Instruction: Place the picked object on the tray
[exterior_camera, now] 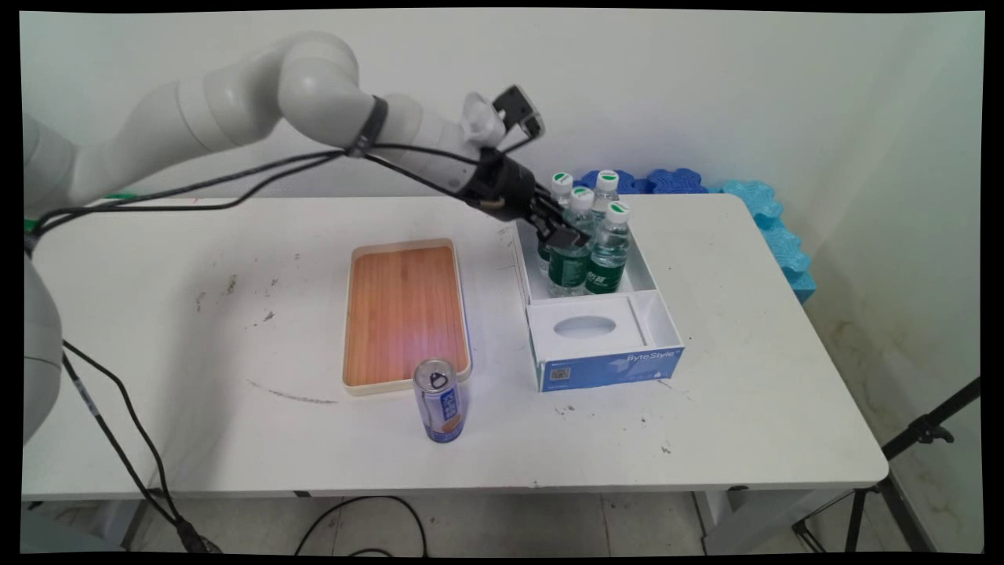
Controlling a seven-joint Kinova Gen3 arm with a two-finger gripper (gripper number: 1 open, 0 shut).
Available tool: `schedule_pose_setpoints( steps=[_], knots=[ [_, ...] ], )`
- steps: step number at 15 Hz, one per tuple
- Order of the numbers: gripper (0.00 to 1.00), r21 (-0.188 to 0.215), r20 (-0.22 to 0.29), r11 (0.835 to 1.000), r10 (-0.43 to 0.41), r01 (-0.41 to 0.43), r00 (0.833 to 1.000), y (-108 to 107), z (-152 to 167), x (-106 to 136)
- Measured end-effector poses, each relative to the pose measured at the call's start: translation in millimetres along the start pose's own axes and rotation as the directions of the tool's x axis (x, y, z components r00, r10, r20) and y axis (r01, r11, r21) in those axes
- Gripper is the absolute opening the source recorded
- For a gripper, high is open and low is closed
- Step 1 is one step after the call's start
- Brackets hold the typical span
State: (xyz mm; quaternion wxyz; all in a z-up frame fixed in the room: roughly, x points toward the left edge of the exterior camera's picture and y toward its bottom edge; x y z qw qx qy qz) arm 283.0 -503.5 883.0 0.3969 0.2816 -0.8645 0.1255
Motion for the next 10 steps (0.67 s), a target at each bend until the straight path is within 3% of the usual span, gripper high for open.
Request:
schedule_pose_setpoints(
  steps=[6,10],
  knots=[
    [0.0,-0.015,-0.07,0.999,0.04,-0.041,0.997,9,-81,16],
    [0.0,-0.033,-0.06,0.997,0.067,-0.069,0.996,7,-142,-5]
  ],
)
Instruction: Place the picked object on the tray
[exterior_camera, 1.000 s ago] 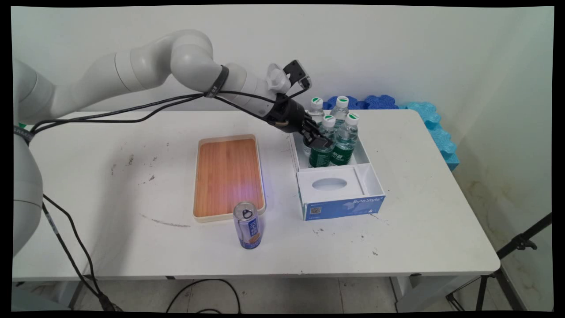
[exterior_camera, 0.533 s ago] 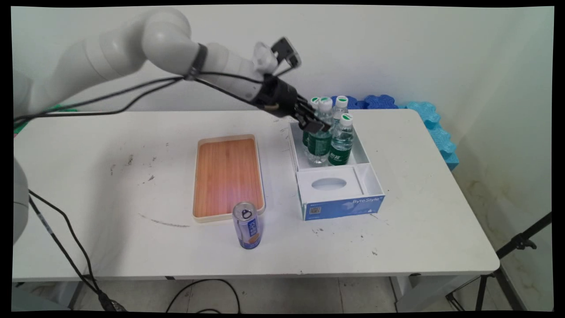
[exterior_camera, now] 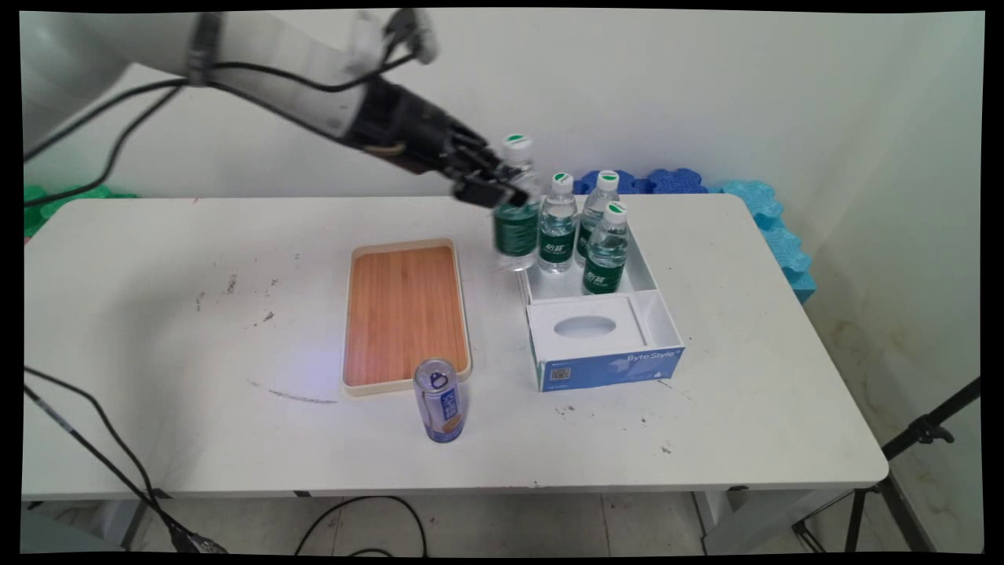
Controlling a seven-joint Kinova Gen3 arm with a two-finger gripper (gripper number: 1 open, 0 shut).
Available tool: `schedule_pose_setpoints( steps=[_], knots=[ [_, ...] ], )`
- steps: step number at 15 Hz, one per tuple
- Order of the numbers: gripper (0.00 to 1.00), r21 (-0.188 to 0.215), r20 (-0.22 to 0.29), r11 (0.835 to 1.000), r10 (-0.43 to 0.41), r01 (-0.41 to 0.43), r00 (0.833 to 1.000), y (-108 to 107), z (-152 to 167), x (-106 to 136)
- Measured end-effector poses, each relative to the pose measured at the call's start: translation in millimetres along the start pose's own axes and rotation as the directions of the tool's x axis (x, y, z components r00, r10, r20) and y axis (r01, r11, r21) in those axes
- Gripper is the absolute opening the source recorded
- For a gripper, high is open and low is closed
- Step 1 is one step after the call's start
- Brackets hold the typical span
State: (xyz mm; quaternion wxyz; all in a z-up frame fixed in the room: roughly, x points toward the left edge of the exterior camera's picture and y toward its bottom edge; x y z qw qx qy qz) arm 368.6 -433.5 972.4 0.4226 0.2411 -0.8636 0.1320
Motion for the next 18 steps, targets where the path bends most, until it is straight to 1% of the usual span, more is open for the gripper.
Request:
schedule_pose_setpoints(
  steps=[4,7,8,10,13,18],
  knots=[
    [0.0,0.002,0.033,1.0,-0.028,0.028,0.999,0,-50,-46],
    [0.0,0.0,0.044,0.999,-0.048,0.048,0.998,3,-67,-73],
    [0.0,-0.002,0.047,0.999,-0.051,0.051,0.998,4,-70,-79],
    [0.0,-0.003,0.056,0.998,-0.068,0.069,0.996,9,-75,-100],
    [0.0,-0.002,0.063,0.997,-0.075,0.076,0.995,13,-73,-126],
    [0.0,0.015,0.054,0.997,-0.081,0.08,0.995,18,-59,-153]
  ],
)
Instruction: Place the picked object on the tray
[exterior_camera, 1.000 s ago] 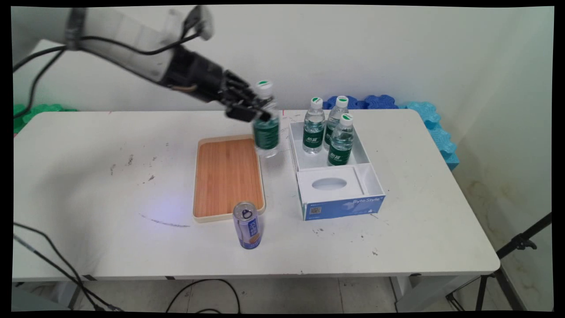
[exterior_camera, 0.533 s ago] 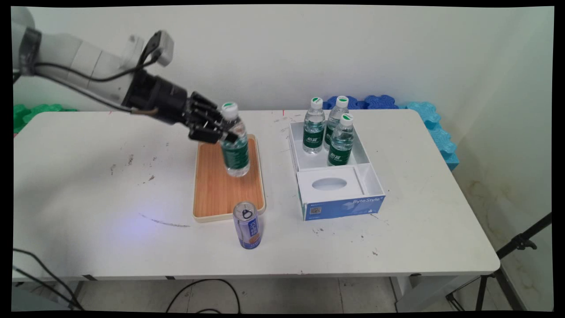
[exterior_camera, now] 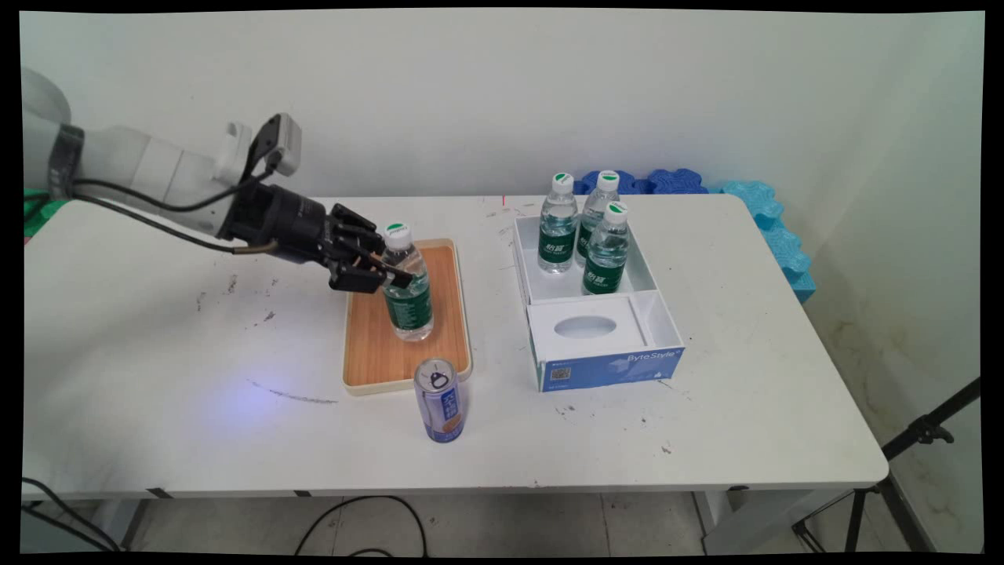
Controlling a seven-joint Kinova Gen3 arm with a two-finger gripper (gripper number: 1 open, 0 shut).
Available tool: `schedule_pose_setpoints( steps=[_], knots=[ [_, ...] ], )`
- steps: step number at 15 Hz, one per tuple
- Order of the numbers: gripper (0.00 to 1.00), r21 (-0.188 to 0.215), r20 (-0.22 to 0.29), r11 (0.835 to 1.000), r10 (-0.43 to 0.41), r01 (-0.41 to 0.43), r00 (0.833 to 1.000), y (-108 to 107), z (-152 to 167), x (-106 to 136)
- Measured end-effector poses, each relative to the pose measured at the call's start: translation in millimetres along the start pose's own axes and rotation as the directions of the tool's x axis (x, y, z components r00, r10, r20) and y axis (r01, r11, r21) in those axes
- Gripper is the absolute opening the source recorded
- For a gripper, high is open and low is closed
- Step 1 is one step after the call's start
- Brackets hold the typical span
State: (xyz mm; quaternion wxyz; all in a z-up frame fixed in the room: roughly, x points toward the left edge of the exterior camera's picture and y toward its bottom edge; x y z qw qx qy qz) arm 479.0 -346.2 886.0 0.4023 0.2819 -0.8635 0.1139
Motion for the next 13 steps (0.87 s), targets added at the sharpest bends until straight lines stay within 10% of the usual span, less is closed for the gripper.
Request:
schedule_pose_setpoints(
  steps=[9,10,13],
  knots=[
    [0.0,0.025,-0.024,1.0,-0.006,0.007,1.0,3,28,-23],
    [1.0,0.027,-0.027,1.0,-0.004,0.005,1.0,3,30,-25],
    [1.0,0.029,-0.036,1.0,0.004,-0.003,0.999,4,35,-27]
  ],
)
